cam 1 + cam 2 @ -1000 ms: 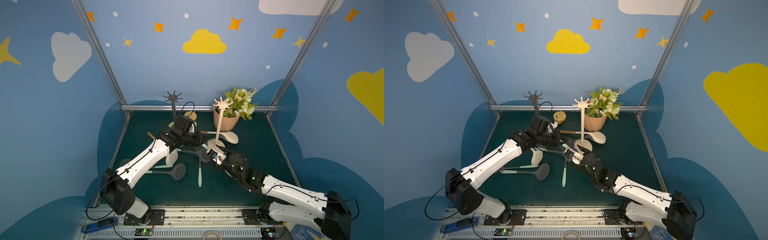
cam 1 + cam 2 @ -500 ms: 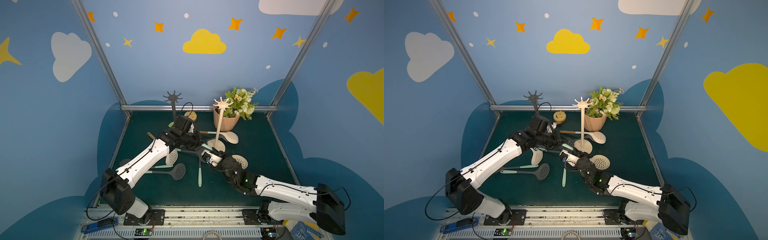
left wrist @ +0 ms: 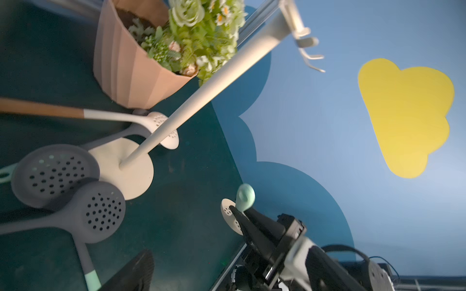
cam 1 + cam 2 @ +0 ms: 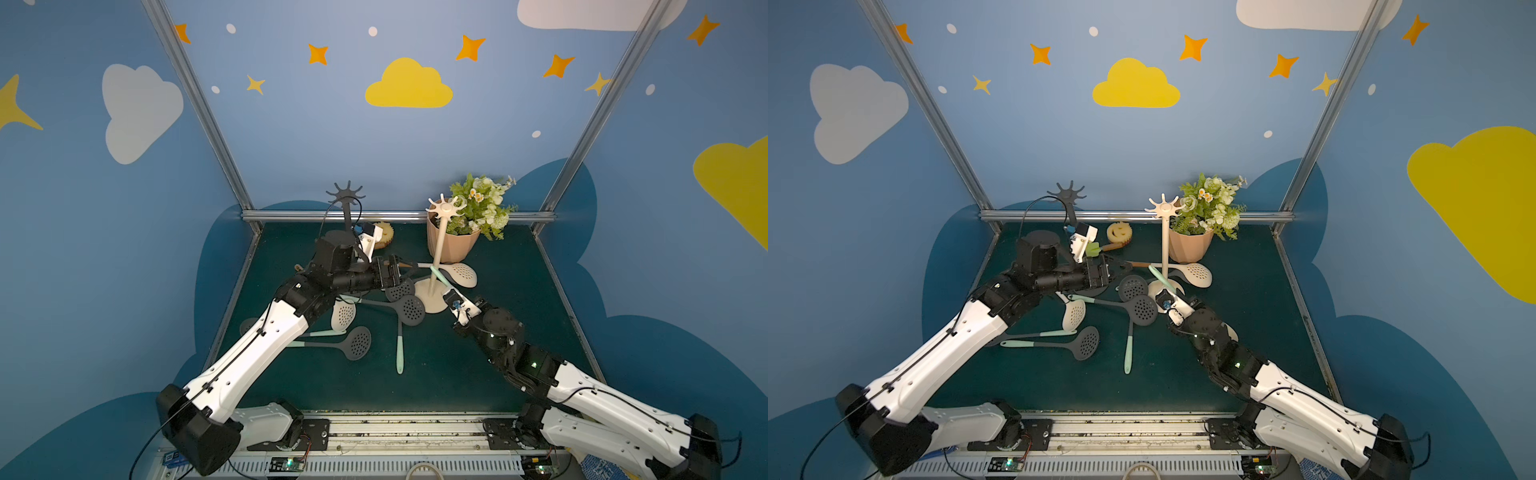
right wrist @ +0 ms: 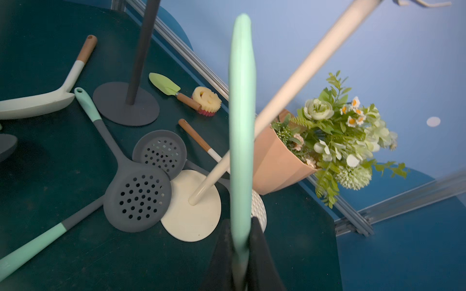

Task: Hang the skimmer on the kitchen utensil rack
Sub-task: Pick up the skimmer from the center of the board.

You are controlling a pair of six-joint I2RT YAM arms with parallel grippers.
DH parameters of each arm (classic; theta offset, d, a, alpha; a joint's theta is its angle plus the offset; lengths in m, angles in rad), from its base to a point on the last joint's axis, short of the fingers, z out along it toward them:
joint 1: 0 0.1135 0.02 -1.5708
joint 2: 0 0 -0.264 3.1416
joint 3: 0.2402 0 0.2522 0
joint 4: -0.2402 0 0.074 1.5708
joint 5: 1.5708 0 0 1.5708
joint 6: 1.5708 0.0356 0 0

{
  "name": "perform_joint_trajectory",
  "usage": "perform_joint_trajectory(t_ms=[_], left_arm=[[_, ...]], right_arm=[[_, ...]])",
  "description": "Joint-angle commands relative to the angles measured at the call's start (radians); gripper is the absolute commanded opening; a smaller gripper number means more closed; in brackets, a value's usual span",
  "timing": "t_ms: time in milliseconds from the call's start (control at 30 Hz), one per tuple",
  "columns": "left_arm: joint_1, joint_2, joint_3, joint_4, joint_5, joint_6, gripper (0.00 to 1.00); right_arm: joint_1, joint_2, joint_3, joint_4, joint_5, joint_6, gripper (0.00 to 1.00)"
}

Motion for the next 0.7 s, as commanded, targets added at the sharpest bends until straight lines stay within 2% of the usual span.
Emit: perform_joint_trajectory(t_ms=[0,33,167,333,433,667], left_arm=[[0.005,-0.020,-0.058,0.066,0.020,0.175,0.96],[0.006,-0.031,-0.075,0.074,0.015,0.203,0.96],[0.006,-0.085,-0.151,0.138,-0.009,0.297,0.98],[0.005,-0.124,-0.221,0.178,-0.043,0.360,1.00],[0.005,-0.130,-0.251,0.194,-0.050,0.370,1.00],[0.006,-0.143,-0.284,0.233,-0.033,0.373,1.00]], right_arm=[[-0.092,-0.029,0.022,-0.099,-0.132,0.127,0.00],[-0.143,-0.033,0.033,-0.120,-0.171,0.187,0.00],[-0.307,-0.048,0.029,-0.106,-0.312,0.289,0.00],[-0.510,0.038,0.088,-0.060,-0.584,0.409,0.00],[-0.579,0.116,0.133,-0.018,-0.706,0.452,0.00],[-0.664,0.280,0.252,0.040,-0.896,0.521,0.00]])
